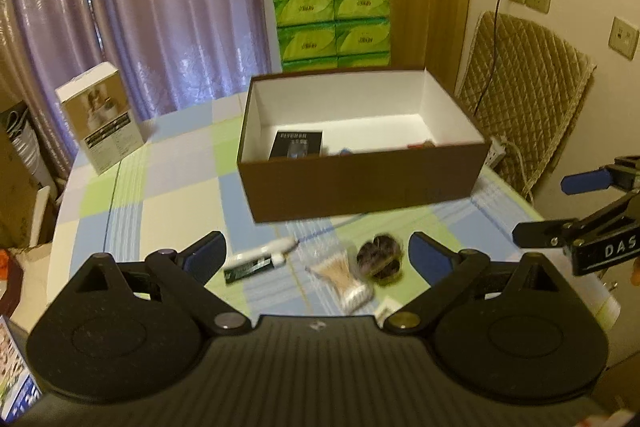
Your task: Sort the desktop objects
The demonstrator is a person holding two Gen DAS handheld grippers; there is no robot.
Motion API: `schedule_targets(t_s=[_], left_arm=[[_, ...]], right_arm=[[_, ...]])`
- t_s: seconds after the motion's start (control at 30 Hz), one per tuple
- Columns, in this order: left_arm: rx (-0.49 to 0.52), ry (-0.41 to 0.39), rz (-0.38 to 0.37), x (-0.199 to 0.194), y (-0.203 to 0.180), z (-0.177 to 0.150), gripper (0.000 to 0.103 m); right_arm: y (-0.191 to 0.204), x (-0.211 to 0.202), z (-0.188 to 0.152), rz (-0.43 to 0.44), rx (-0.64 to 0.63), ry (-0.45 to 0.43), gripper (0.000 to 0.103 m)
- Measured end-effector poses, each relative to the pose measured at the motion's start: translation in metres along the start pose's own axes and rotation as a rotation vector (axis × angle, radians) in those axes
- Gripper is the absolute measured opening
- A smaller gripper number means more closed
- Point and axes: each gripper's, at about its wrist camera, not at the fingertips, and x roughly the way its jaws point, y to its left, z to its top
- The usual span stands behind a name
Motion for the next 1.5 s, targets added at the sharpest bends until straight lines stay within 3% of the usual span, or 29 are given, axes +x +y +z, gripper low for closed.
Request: schedule_targets(t_s=[0.4,0.67,1.03,1.5], left_arm=[[-0.057,0.086,0.007,-0.01,-0.022,-0.069,0.093],[-0.065,0.135,0.001,-0.01,-0.033,-0.095,0.092],[-0.047,0.179,-0.036,0.01,-0.029,-0.101,0.091],[-0.058,0.216,-0.082,0.05,0.002,-0.09,0.091]], right_arm=[[0.007,0.007,-0.055,0.065,-0.047,0.085,0.101],[0.007,0.01,-0.083,0.104,-0.063,0.106,0.101],[0.016,0.032,-0.088,0.122,-0.063,0.143,0.101],[0.037,0.076,-0.069,0.149,-0.128,0.191,0.101]])
